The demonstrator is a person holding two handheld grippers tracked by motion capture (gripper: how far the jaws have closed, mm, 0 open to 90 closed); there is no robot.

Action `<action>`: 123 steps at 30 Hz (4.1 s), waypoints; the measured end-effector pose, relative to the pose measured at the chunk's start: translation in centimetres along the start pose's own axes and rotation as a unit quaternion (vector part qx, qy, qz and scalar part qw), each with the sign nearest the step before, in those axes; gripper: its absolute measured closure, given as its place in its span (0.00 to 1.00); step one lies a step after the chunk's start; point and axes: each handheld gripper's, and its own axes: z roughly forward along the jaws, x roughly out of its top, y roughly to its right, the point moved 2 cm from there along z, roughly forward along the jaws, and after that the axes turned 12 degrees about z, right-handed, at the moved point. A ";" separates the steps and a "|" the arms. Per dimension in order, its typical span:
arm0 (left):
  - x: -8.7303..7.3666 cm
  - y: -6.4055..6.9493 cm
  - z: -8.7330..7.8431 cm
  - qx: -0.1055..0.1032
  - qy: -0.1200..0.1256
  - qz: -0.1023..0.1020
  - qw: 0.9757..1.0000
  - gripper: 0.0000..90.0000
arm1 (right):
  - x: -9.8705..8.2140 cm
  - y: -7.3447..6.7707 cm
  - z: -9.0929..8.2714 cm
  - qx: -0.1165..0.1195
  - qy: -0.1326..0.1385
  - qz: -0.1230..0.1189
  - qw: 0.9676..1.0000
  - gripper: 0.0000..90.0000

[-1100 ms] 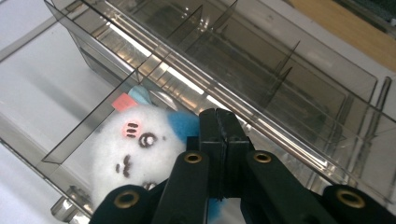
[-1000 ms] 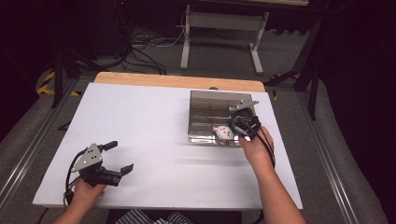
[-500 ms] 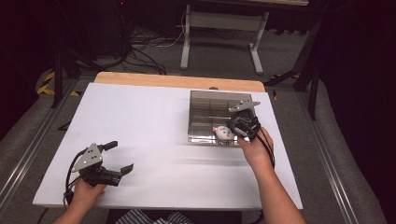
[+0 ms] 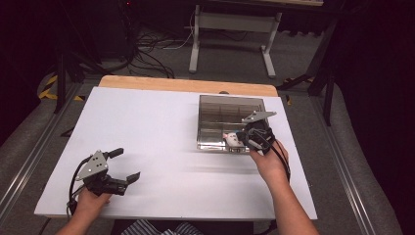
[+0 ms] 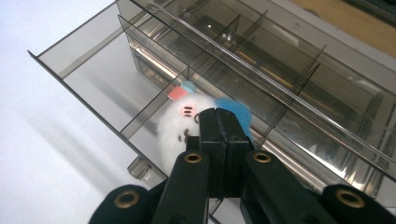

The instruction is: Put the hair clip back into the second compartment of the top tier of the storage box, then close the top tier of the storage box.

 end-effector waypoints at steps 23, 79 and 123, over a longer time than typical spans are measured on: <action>1.9 1.3 1.0 -0.048 0.013 -0.001 0.999 0.06 | 0.0 -0.1 0.7 -0.019 0.008 -0.005 1.000 1.00; 10.5 5.7 17.6 -0.192 -0.056 0.031 0.979 1.00 | -0.6 0.0 0.7 -0.005 0.016 0.005 1.000 1.00; 11.9 5.0 21.1 -0.167 -0.065 0.039 0.983 1.00 | 0.7 0.8 1.1 -0.015 0.033 0.011 0.999 1.00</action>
